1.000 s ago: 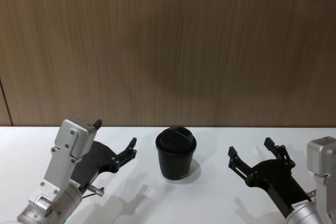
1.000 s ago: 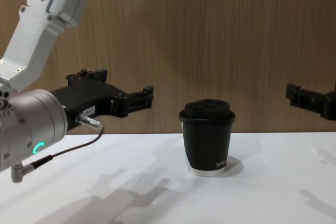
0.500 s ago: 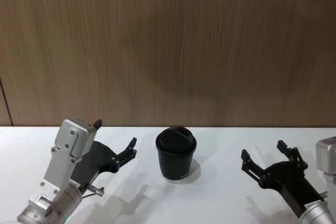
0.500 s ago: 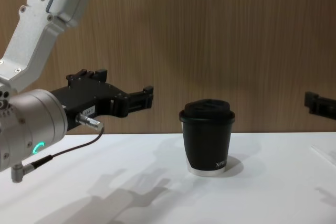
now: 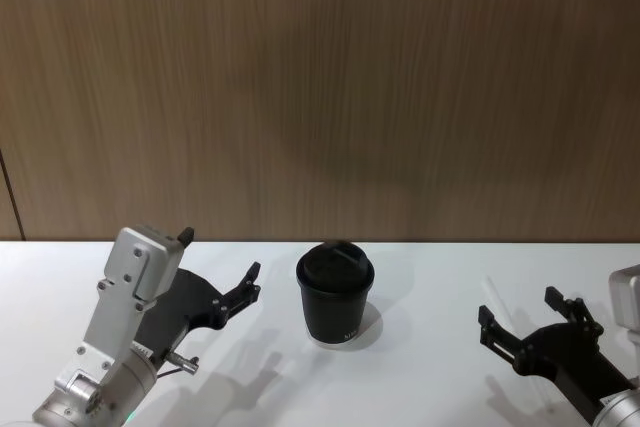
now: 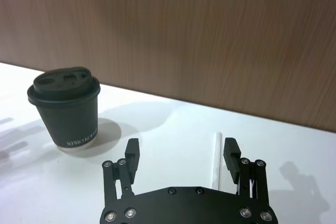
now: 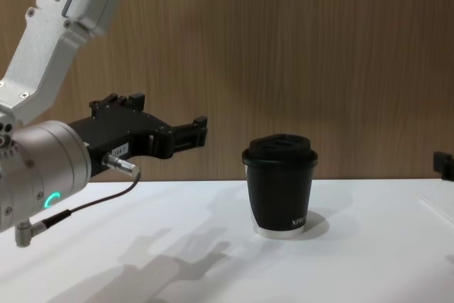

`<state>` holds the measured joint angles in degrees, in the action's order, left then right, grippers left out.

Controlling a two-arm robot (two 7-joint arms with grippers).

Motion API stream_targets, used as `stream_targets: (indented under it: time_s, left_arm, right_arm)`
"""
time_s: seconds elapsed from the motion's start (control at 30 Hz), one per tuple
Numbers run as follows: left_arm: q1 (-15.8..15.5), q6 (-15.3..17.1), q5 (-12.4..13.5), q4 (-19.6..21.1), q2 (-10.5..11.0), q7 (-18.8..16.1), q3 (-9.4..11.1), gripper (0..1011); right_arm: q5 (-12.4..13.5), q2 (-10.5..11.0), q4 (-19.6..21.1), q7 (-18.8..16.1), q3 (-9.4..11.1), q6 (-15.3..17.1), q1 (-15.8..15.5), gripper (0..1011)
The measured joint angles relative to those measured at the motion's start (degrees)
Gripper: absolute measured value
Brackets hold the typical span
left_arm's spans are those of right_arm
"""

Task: Pick up the straw with one hand, pass it to the other hand, and insert it into the cup.

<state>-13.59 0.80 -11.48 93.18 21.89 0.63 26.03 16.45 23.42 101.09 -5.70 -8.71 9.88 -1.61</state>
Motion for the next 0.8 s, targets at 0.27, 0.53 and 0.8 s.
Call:
stream_targets:
  time_s: [0.27, 0.53, 0.8]
  left_arm:
    - [0.0, 0.0, 0.0, 0.0, 0.0, 0.0, 0.0, 1003]
    - [0.0, 0.0, 0.0, 0.0, 0.0, 0.0, 0.0, 1003]
    - [0.0, 0.0, 0.0, 0.0, 0.0, 0.0, 0.0, 1003]
  right_arm:
    - [1.68, 0.23, 1.21, -0.86, 1.11, 4.42, -0.86, 1001]
    - [3.63, 0.04, 2.58, -1.42, 2.25, 9.08, -1.59, 1001]
    - [4.47, 0.06, 3.86, -1.48, 3.12, 12.88, -2.2, 1001]
